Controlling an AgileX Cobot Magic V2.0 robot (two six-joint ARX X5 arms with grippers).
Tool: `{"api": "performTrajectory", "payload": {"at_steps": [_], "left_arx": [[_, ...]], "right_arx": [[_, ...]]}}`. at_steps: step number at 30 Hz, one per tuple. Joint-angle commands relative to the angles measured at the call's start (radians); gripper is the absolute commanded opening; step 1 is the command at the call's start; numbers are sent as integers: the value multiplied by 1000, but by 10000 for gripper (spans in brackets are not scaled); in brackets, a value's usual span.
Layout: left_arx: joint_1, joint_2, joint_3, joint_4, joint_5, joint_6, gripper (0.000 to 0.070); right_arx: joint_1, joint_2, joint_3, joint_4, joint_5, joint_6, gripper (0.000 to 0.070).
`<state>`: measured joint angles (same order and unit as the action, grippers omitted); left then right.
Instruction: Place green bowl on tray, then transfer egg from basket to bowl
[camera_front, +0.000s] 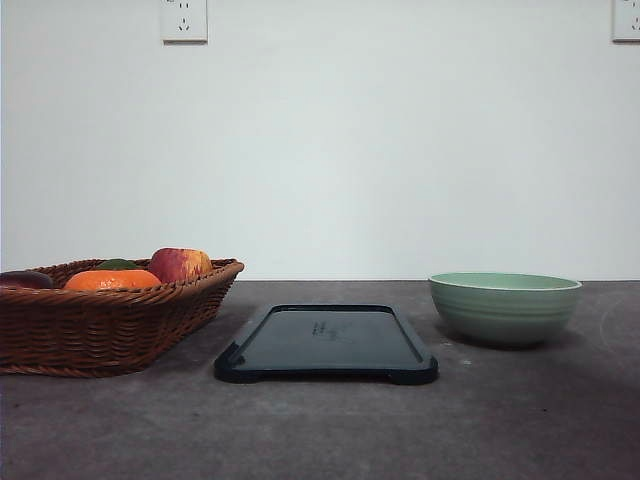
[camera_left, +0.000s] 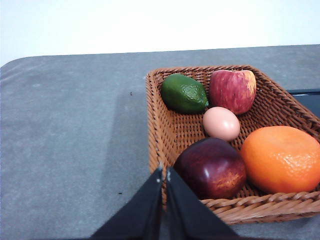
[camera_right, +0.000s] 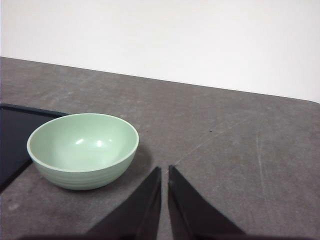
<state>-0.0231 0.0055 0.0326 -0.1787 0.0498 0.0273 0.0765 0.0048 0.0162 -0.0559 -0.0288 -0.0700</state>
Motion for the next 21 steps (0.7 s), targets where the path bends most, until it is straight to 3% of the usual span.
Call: {"api": "performTrajectory", "payload": {"at_steps": [1,6,9,12,16,21], "left_arx": [[-2,-2,-19,-8,-1,-56,0],[-2,-2,-19,-8,0,-280,0],[-2,-1,-19,-8,0,-424,0],[-2,-2,-19,-7,0,-516,0],[-2,-2,-17,1,0,-576,0],[-2,-1,16,40,-1,-577,0]], "right_arx": [[0,-1,-4,11,3,17,17],[1,-1,-4,7,0,37,17],[0,-1,-4,18,2,131,16],[0,-1,-4,30,28,241,9],[0,-1,-3,35,72,375,9],[1,-1,4,104,53,386,8]]}}
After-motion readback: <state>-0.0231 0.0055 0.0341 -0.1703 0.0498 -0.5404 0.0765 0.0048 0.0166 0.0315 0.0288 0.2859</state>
